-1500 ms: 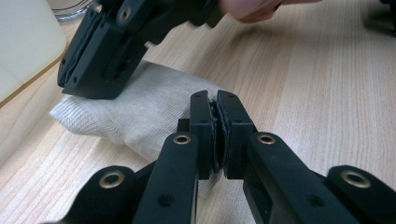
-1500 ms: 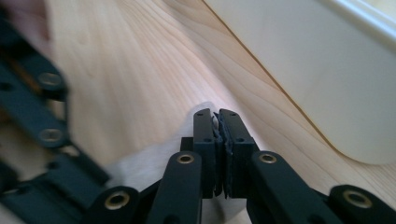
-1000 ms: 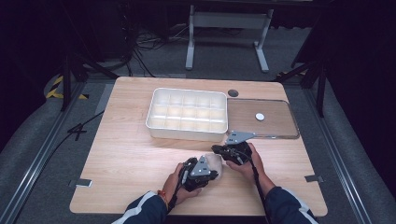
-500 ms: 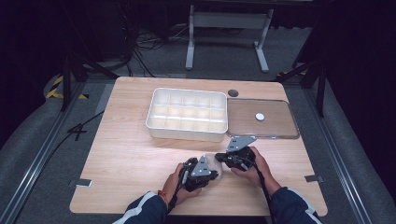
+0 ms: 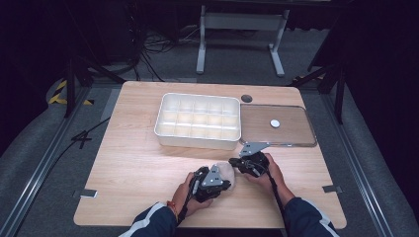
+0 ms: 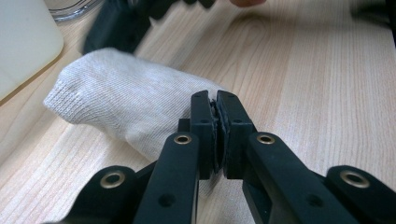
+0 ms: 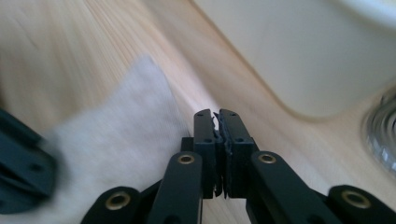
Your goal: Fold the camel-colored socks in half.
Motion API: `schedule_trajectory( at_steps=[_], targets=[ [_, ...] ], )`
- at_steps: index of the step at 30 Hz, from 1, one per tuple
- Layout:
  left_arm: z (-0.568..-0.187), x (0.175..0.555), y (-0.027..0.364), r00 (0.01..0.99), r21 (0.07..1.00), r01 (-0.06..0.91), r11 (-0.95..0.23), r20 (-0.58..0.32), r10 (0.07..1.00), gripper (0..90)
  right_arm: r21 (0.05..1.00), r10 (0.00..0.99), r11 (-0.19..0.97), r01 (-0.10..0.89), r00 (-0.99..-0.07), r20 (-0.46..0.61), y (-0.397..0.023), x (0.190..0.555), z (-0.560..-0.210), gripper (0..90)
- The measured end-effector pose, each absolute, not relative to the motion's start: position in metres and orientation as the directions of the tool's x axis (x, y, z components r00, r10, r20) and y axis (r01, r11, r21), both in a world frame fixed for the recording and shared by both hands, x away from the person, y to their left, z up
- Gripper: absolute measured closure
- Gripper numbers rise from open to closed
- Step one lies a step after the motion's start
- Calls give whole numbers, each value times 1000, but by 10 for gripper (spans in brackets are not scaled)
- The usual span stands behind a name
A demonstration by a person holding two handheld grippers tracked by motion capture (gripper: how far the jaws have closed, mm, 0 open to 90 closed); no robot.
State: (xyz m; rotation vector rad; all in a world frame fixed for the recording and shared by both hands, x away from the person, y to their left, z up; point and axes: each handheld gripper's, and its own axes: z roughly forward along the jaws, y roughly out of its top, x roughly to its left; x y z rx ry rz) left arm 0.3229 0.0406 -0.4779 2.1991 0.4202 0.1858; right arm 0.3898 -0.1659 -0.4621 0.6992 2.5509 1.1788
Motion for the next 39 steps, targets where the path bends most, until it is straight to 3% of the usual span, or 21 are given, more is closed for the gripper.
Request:
schedule_trajectory(
  at_steps=[4, 9, 15, 23, 29, 39],
  targets=[
    [-479, 323, 41, 931, 795, 244, -555, -31, 364, 859, 840, 470, 468, 276, -882, 28, -162, 385, -453, 832],
    [-478, 324, 42, 931, 788, 247, -564, -33, 363, 859, 835, 430, 484, 260, -902, 31, -148, 383, -462, 851],
    [-479, 324, 42, 933, 795, 238, -558, -27, 360, 859, 772, 489, 574, 272, -870, -57, -141, 386, -475, 880],
    [-479, 324, 42, 934, 796, 236, -557, -27, 357, 856, 736, 535, 597, 319, -842, -70, -153, 395, -479, 857],
    [-477, 323, 41, 935, 791, 228, -568, -16, 354, 845, 744, 537, 579, 334, -843, -40, -163, 396, -473, 775],
    [-469, 323, 44, 937, 792, 214, -573, 0, 350, 717, 762, 556, 545, 350, -831, -16, -176, 393, -462, 654]
  ],
)
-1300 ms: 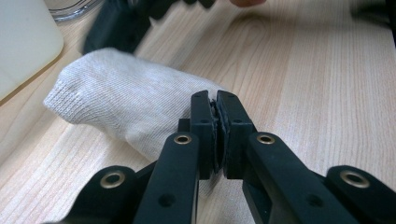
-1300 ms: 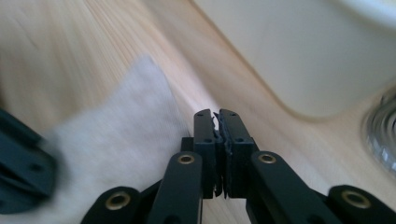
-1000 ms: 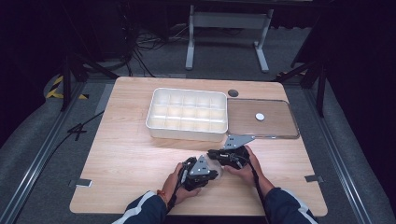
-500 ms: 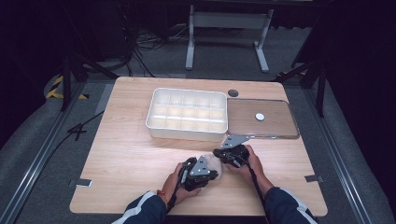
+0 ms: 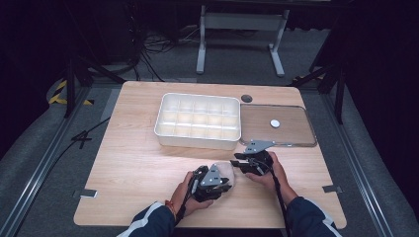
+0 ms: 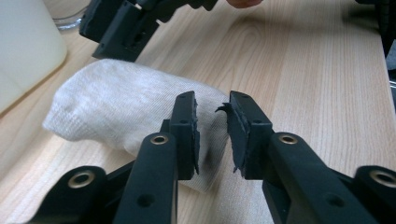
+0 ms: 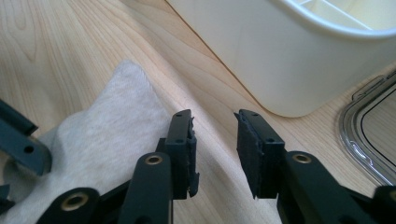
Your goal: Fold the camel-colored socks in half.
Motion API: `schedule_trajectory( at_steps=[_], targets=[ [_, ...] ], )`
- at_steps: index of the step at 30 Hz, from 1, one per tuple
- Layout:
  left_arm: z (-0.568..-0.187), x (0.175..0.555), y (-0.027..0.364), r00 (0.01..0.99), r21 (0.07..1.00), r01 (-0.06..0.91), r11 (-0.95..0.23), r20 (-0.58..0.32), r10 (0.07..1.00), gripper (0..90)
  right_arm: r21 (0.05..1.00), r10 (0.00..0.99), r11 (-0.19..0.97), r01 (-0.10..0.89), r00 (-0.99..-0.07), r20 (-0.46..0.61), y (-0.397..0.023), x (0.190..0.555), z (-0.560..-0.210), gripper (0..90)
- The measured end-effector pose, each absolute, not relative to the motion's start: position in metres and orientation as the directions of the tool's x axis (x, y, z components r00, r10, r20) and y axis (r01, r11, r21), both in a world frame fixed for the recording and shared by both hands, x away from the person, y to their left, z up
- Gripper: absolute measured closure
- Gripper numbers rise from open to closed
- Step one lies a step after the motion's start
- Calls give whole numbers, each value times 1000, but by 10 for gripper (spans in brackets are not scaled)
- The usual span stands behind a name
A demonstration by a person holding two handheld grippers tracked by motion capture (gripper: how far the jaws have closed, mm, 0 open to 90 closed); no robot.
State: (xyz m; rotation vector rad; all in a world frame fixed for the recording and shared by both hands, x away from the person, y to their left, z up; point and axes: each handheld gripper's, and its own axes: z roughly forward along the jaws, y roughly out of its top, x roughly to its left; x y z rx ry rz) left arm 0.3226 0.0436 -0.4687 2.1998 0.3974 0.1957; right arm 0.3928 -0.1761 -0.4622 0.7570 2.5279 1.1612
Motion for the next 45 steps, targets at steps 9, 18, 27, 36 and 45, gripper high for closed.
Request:
schedule_trajectory(
  at_steps=[9, 18, 27, 36, 45],
  targets=[
    [-458, 321, 50, 930, 813, 210, -544, 5, 366, 656, 772, 556, 533, 347, -831, -10, -180, 389, -455, 617],
    [-451, 321, 60, 929, 814, 224, -537, -11, 370, 584, 786, 561, 513, 346, -828, -2, -182, 385, -449, 579],
    [-453, 318, 63, 935, 806, 219, -550, -12, 354, 526, 813, 540, 474, 337, -841, 33, -175, 373, -433, 535],
    [-464, 316, 57, 940, 771, 218, -598, -2, 340, 550, 801, 503, 483, 353, -861, 77, -163, 366, -437, 476],
    [-469, 316, 57, 946, 750, 210, -627, 5, 323, 558, 738, 472, 551, 390, -875, 110, -158, 369, -452, 451]
  ],
)
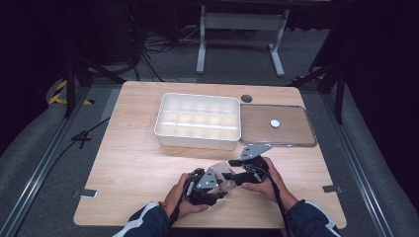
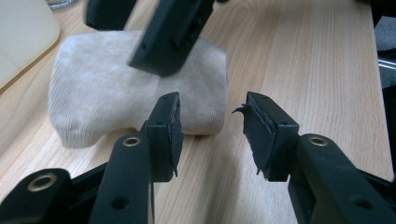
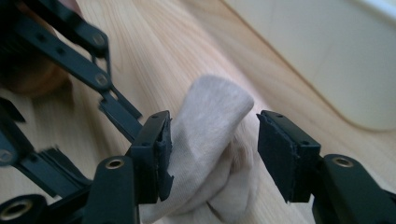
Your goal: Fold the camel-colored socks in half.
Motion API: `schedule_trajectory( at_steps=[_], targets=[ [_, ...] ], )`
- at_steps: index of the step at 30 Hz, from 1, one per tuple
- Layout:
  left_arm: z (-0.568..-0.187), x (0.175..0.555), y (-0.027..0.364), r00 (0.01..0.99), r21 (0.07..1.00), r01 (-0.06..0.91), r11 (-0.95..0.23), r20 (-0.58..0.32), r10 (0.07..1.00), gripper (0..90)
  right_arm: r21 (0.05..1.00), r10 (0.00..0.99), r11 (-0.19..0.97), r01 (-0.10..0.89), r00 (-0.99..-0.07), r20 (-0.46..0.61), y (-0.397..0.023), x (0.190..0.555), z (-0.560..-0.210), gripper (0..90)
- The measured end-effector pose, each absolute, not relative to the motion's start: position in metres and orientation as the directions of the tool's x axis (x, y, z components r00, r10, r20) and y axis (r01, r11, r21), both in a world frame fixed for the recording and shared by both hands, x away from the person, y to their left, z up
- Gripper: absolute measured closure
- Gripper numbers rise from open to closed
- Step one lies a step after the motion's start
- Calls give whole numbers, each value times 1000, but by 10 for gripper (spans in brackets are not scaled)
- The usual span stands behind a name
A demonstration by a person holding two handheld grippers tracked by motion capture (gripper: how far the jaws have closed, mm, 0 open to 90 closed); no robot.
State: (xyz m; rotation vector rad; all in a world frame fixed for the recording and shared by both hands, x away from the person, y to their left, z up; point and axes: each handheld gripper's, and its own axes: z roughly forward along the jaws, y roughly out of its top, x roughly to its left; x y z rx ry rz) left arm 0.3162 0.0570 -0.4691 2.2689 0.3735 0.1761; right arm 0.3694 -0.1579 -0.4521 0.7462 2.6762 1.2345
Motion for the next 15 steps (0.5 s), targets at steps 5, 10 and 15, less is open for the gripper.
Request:
schedule_trajectory(
  at_steps=[5, 10, 15],
  targets=[
    [-462, 315, 70, 944, 741, 205, -639, 23, 328, 519, 698, 479, 564, 442, -863, 160, -162, 376, -464, 436],
    [-455, 316, 96, 930, 721, 228, -654, 36, 365, 468, 669, 481, 543, 508, -841, 248, -165, 381, -468, 470],
    [-455, 314, 125, 902, 707, 286, -647, 30, 432, 414, 653, 454, 531, 540, -832, 319, -167, 386, -471, 536]
  ],
)
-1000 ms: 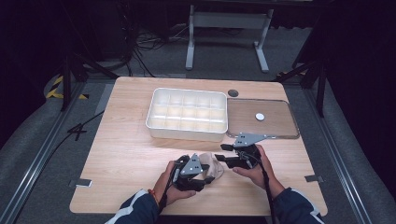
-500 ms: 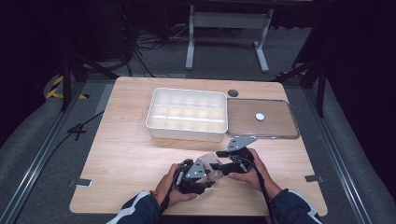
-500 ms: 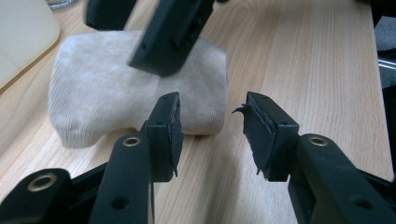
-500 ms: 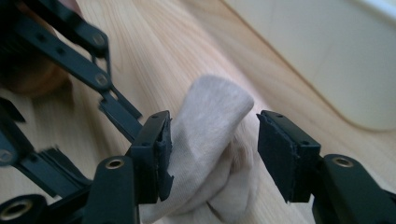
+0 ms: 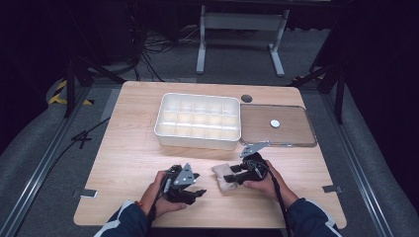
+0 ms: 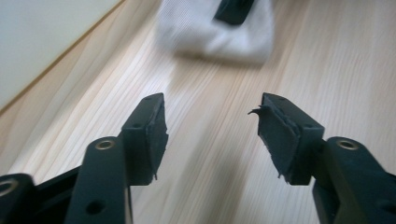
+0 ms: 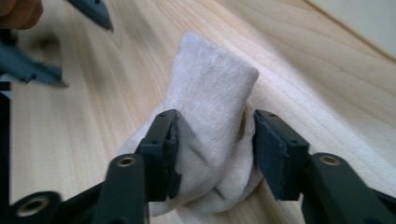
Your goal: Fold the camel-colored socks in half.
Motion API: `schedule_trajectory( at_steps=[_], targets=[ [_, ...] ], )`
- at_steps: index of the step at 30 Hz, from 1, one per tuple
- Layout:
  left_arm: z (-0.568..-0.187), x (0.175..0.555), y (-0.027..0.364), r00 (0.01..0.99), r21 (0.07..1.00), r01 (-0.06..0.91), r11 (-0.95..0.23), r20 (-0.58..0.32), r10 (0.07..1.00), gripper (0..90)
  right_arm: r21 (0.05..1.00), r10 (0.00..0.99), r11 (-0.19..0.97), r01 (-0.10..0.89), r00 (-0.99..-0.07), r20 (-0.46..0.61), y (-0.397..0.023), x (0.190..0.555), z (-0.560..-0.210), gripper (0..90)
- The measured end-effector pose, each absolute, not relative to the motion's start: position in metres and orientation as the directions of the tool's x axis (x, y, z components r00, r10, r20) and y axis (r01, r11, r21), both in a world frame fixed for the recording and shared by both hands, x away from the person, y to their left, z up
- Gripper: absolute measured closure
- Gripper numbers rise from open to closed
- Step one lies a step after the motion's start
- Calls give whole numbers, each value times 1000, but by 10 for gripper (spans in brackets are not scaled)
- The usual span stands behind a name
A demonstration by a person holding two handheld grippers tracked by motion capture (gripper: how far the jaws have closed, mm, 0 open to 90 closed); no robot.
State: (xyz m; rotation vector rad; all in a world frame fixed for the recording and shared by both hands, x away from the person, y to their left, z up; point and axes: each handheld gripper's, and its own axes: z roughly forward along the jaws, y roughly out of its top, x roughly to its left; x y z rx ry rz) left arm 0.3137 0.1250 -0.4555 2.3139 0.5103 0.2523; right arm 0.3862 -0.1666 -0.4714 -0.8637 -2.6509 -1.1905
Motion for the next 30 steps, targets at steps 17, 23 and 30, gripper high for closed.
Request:
schedule_trajectory(
  at_steps=[17, 23, 30],
  targets=[
    [-478, 321, 188, 812, 656, 445, -610, -8, 584, 177, 662, 395, 570, 486, -869, 298, -163, 382, -465, 753],
    [-480, 320, 189, 807, 665, 445, -600, -6, 591, 161, 638, 459, 569, 518, -844, 276, -162, 382, -465, 536],
    [-480, 320, 189, 807, 670, 443, -596, -9, 590, 161, 597, 433, 552, 581, -812, 390, -165, 389, -470, 576]
  ],
)
